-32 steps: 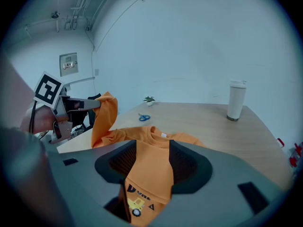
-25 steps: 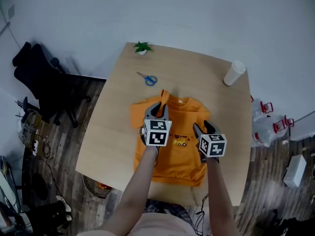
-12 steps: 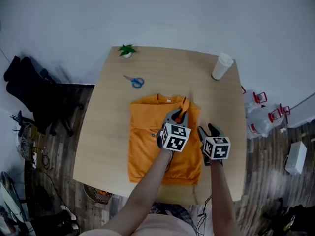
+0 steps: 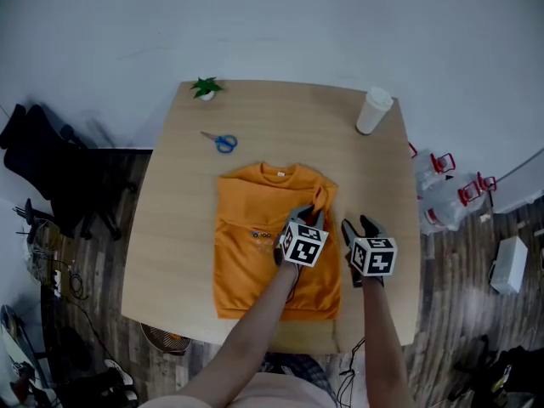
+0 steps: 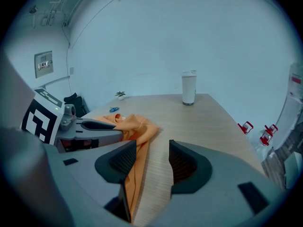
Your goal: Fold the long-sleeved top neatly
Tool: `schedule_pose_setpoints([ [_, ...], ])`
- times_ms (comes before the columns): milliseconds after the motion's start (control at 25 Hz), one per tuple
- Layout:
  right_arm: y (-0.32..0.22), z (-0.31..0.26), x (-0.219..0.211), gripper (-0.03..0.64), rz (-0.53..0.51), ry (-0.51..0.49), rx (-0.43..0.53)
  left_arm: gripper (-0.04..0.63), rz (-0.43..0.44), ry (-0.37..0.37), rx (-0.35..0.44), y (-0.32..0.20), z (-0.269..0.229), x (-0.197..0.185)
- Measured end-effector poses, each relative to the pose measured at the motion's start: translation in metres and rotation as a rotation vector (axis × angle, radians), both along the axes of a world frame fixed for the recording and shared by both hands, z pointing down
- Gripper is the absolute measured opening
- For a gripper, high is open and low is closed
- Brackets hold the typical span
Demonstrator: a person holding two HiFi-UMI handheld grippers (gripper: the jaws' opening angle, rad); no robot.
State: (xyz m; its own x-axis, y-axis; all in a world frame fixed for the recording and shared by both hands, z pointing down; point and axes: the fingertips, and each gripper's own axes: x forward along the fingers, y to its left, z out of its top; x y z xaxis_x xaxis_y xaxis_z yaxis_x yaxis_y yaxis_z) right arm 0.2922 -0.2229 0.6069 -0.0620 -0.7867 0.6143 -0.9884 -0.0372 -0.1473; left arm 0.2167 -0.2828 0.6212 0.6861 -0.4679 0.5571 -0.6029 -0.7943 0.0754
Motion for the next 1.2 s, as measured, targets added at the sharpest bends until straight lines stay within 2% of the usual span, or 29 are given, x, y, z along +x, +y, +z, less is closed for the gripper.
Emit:
schedule_pose_setpoints([
  [160, -0.002, 0.000, 0.006, 0.222, 0.011, 0.002, 0.000, 0.094, 0.003, 0.068, -0.046, -0.001, -0.002, 0.005],
  [280, 0.000, -0.001, 0.013, 0.222, 0.027, 0.001, 0.002, 0.178, 0.031, 0.107, -0.112, 0.007, -0.003, 0.013],
  [440, 0.003, -0.005, 0.023, 0.222, 0.051, 0.003, 0.013, 0.238, 0.091, 0.140, -0.185, 0.024, 0.001, 0.025],
  [640, 0.005, -0.009, 0.030, 0.222, 0.056, 0.017, 0.014, 0.274, 0.182, 0.127, -0.223, 0.046, 0.006, 0.045],
  [800, 0.005, -0.012, 0.030, 0.224, 0.055, 0.014, 0.019, 0.276, 0.131, 0.146, -0.208, 0.038, 0.000, 0.035],
  [960, -0.007, -0.017, 0.023, 0.229, 0.022, 0.005, 0.036, 0.276, 0.053, 0.153, -0.158, 0.010, -0.018, 0.001],
  [1200, -0.047, -0.031, -0.003, 0.249, -0.120, 0.029, 0.055, 0.276, -0.044, 0.069, -0.093, -0.050, -0.032, -0.074],
])
